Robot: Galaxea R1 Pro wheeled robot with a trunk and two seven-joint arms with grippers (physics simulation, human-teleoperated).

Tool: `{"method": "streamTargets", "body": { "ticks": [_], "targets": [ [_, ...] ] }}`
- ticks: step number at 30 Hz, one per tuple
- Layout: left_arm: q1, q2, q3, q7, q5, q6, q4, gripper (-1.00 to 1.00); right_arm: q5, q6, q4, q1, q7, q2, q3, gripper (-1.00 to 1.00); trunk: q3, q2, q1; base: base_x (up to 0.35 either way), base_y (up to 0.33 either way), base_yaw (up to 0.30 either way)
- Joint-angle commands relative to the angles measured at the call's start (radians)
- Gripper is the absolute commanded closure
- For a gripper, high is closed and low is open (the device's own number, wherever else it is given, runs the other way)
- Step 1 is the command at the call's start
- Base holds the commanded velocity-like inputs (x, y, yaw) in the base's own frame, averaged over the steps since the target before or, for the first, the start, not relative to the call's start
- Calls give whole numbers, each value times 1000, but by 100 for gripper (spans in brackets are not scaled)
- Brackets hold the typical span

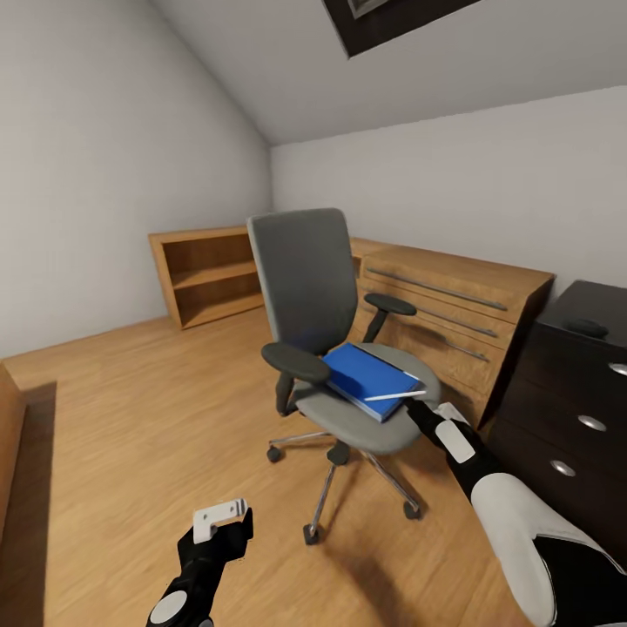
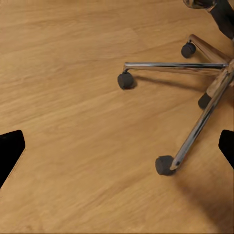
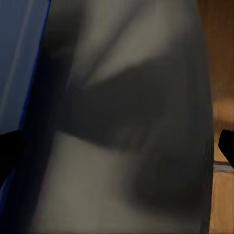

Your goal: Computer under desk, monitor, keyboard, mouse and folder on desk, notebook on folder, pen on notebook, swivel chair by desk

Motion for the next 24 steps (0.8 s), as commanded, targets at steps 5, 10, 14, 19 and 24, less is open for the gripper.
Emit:
{"method": "streamTargets", "body": {
  "ticks": [5, 10, 14, 19, 24],
  "targets": [
    [0, 0, -3, 8, 10, 2, -1, -100, -21, 5, -1, 1, -3, 7, 3, -100, -1, 0, 1, 243, 214, 0],
    [-1, 0, -4, 8, 10, 3, 4, -100, -21, 5, -1, 1, -3, 9, 3, -100, -1, 0, 1, 77, 99, 0],
    [-1, -1, -4, 8, 10, 4, 7, -100, -21, 5, -1, 1, -3, 9, 3, -100, -1, 0, 1, 9, 12, 0],
    [-1, -1, -5, 8, 10, 4, 8, -100, -21, 5, -1, 1, -3, 9, 3, -100, -1, 0, 1, -152, -9, 0],
    [-1, -1, -5, 8, 10, 4, 8, -100, -21, 5, -1, 1, -3, 9, 3, -100, -1, 0, 1, -161, -52, 0]
  ]
}}
